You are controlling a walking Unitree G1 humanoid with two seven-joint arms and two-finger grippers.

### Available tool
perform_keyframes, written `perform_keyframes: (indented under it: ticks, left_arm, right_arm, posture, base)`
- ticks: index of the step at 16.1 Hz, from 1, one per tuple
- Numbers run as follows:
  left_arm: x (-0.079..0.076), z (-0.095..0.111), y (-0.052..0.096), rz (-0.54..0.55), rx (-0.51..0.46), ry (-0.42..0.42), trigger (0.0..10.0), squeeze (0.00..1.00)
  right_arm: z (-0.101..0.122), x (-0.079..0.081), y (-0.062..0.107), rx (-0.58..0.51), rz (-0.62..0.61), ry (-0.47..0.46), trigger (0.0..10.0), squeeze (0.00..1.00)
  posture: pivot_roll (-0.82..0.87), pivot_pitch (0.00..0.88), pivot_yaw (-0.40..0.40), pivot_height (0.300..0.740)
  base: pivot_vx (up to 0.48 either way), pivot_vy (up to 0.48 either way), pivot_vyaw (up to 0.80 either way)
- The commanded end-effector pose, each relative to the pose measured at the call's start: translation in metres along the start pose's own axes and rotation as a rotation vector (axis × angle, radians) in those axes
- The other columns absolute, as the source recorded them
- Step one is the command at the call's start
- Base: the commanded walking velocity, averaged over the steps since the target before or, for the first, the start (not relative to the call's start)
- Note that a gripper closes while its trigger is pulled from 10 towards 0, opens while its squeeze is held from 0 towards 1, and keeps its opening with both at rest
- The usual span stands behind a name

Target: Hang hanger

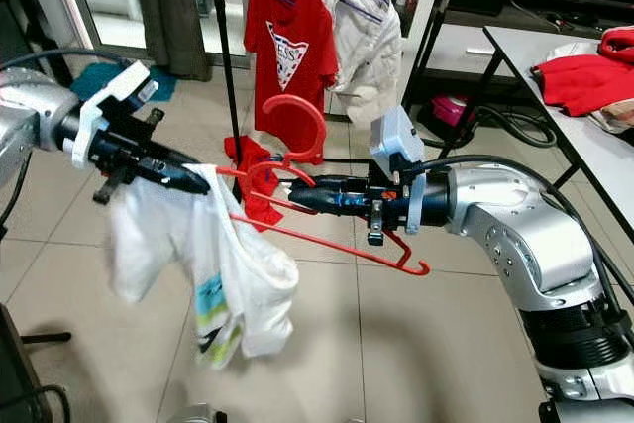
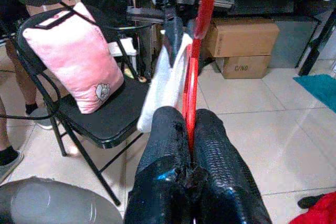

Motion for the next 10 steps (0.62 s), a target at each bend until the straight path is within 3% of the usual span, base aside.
perform_keyframes:
  ticks: [1, 6, 7, 10]
  left_arm:
    - [-0.002, 0.007, 0.007, 0.013, -0.032, -0.013, 0.0, 0.00]
    - [-0.013, 0.004, 0.017, 0.010, -0.094, 0.037, 0.0, 0.00]
    - [-0.015, 0.003, 0.018, 0.011, -0.108, 0.043, 0.0, 0.00]
    - [-0.021, -0.002, 0.024, 0.025, -0.134, 0.063, 0.0, 0.00]
  right_arm:
    - [0.009, -0.003, 0.003, -0.011, -0.004, 0.035, 10.0, 0.00]
    - [0.009, -0.005, 0.005, -0.028, -0.022, 0.000, 10.0, 0.00]
    - [0.008, -0.005, 0.008, -0.041, -0.028, -0.037, 10.0, 1.00]
    - [0.004, -0.011, 0.034, -0.051, -0.125, -0.080, 10.0, 1.00]
  posture:
    - [-0.08, 0.000, -0.023, 0.740]
    - [-0.07, 0.000, -0.021, 0.740]
    - [-0.07, 0.000, -0.022, 0.740]
    - [-0.06, 0.000, -0.029, 0.740]
  base:
    - [0.000, 0.000, 0.00]
    - [0.000, 0.000, 0.00]
    - [0.000, 0.000, 0.00]
    - [0.000, 0.000, 0.00]
Point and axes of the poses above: a point about 5 cm out from each wrist's last joint towards the gripper, its own y axis pointing back from the gripper into the wrist, its own z axis along the axis of the wrist's last joint, x = y × z, the point moved 1 cm from there along -y, pointing out of the wrist towards the gripper
